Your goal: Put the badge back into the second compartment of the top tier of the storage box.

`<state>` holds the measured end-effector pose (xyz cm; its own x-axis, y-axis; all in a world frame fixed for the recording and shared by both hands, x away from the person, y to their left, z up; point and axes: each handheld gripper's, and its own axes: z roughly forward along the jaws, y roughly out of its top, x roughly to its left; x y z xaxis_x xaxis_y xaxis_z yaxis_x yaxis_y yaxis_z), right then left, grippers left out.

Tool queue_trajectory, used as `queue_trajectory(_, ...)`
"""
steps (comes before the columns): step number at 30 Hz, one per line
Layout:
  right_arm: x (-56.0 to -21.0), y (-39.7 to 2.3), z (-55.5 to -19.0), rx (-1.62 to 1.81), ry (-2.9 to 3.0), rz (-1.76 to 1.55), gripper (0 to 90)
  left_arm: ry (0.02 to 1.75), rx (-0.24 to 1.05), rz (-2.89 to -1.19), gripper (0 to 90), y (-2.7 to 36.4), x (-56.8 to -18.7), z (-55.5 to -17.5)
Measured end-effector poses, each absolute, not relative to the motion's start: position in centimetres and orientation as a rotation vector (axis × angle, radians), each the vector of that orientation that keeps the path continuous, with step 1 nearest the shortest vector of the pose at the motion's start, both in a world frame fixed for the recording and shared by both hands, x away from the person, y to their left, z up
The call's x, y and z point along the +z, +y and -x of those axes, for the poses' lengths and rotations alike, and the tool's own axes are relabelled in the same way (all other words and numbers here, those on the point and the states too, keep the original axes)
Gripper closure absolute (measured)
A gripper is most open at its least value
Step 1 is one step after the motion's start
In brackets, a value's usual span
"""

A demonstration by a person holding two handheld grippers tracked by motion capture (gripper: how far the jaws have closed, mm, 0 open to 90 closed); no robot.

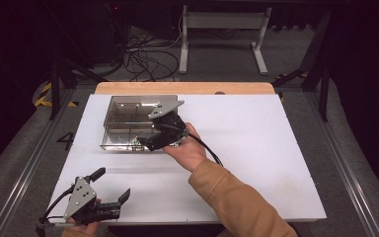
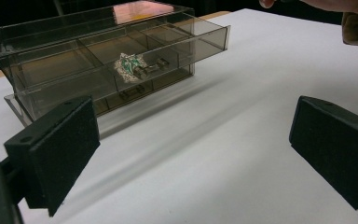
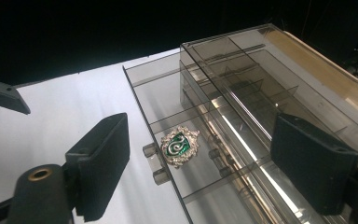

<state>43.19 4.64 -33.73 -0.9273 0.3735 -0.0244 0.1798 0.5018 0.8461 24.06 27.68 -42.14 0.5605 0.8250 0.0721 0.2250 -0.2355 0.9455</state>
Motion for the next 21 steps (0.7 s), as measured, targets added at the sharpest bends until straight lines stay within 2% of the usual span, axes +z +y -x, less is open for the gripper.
queue_trajectory(21,-31.9,-2.1,-41.8,1.497,2.491,-0.479,5.4,0.875,0.718,-1.757,2.4,27.5,-42.2,-24.2)
